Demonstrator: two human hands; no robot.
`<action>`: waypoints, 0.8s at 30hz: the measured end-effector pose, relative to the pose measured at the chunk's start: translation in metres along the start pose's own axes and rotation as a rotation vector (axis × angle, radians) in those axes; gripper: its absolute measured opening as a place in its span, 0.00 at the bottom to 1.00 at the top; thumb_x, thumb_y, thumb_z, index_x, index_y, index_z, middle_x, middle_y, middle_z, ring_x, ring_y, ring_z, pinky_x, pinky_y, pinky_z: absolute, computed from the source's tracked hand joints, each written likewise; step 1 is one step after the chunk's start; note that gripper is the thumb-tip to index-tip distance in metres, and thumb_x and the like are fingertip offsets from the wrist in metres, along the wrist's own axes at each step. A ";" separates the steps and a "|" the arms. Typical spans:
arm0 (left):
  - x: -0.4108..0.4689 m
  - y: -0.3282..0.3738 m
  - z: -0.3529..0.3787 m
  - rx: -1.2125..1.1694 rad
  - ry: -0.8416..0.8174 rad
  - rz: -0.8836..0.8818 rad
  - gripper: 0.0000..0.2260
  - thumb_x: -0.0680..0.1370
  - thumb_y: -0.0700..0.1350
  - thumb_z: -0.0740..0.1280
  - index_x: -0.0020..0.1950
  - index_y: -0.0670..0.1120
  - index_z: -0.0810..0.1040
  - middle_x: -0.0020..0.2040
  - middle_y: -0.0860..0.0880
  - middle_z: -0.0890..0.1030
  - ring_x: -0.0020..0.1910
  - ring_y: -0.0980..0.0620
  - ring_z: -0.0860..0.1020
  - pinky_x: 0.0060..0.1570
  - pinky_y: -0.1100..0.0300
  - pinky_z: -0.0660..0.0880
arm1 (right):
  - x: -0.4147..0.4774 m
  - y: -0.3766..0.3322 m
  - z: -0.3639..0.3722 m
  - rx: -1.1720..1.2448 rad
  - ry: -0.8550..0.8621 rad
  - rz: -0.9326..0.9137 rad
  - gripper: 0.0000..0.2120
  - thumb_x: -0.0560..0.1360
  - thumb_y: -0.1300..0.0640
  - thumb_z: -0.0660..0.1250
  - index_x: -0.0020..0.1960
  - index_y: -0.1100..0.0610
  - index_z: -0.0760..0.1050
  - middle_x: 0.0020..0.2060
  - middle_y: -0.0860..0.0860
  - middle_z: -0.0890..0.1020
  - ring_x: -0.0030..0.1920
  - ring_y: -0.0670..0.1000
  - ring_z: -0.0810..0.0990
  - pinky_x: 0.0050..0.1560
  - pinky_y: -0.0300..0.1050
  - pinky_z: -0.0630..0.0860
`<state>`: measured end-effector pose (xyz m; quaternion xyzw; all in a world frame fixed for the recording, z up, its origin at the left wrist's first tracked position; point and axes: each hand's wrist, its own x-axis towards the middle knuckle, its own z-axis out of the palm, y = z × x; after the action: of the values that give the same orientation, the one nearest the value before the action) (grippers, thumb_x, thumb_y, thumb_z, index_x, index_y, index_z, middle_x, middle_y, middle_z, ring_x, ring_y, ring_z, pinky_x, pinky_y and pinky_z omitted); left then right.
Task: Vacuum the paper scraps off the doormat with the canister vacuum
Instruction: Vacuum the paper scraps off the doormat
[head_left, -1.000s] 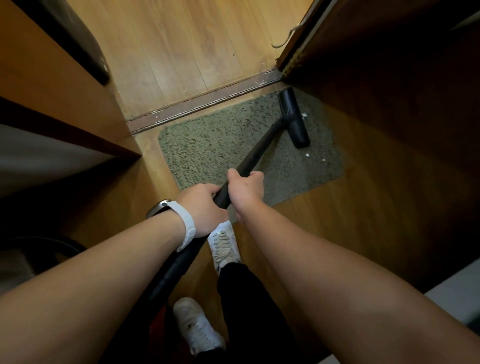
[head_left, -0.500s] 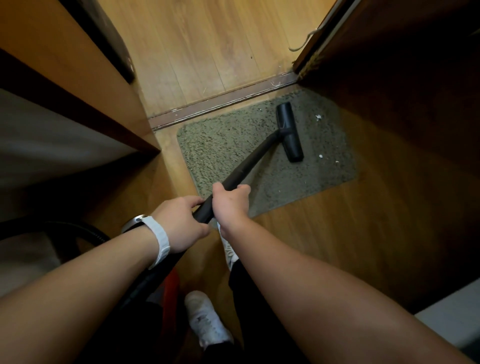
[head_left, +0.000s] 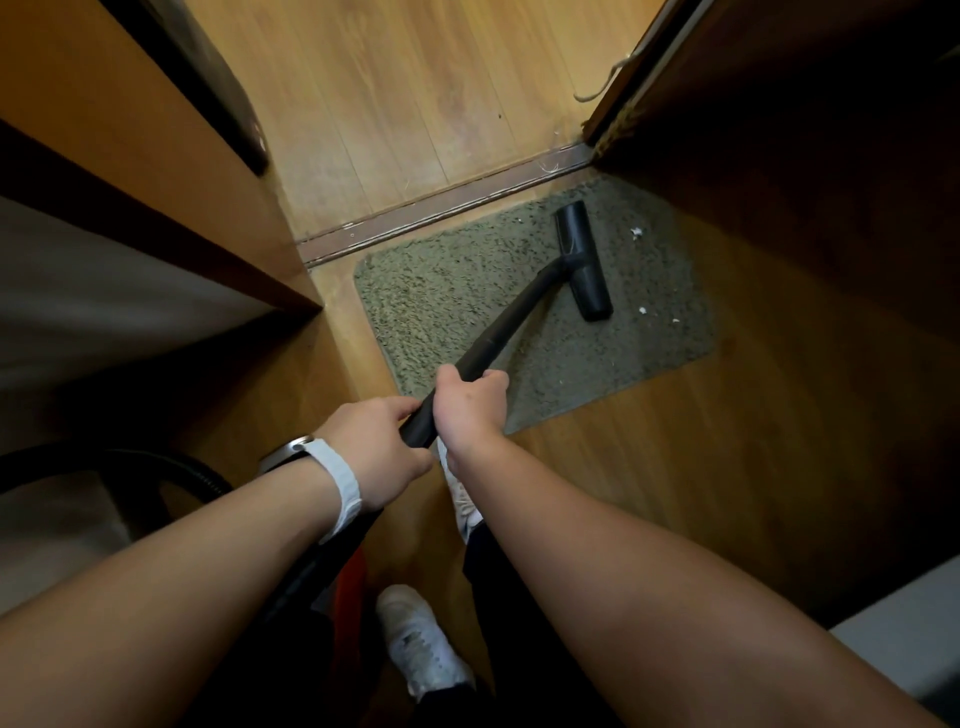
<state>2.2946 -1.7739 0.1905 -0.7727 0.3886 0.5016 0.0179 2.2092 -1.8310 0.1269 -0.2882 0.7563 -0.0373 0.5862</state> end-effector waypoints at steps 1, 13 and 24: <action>0.002 0.003 0.000 -0.006 0.004 0.007 0.16 0.71 0.50 0.70 0.59 0.56 0.78 0.41 0.53 0.81 0.40 0.50 0.78 0.39 0.59 0.75 | 0.001 -0.003 -0.001 -0.014 0.012 -0.008 0.23 0.77 0.52 0.65 0.69 0.59 0.64 0.54 0.56 0.79 0.49 0.57 0.79 0.53 0.53 0.77; 0.062 0.060 -0.004 -0.103 -0.137 0.058 0.11 0.73 0.49 0.68 0.52 0.65 0.78 0.31 0.53 0.81 0.25 0.54 0.74 0.21 0.66 0.65 | 0.056 -0.046 -0.045 0.027 0.106 0.011 0.25 0.80 0.52 0.63 0.73 0.59 0.63 0.63 0.57 0.77 0.48 0.55 0.73 0.47 0.45 0.67; 0.094 0.091 0.001 -0.077 -0.147 0.084 0.18 0.71 0.50 0.70 0.60 0.54 0.74 0.41 0.49 0.82 0.37 0.48 0.81 0.36 0.53 0.80 | 0.089 -0.065 -0.066 0.045 0.154 0.004 0.25 0.78 0.52 0.65 0.72 0.59 0.63 0.62 0.59 0.78 0.51 0.57 0.76 0.50 0.48 0.72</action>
<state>2.2564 -1.8917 0.1485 -0.7170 0.3988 0.5717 -0.0043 2.1618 -1.9465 0.0965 -0.2698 0.7986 -0.0751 0.5328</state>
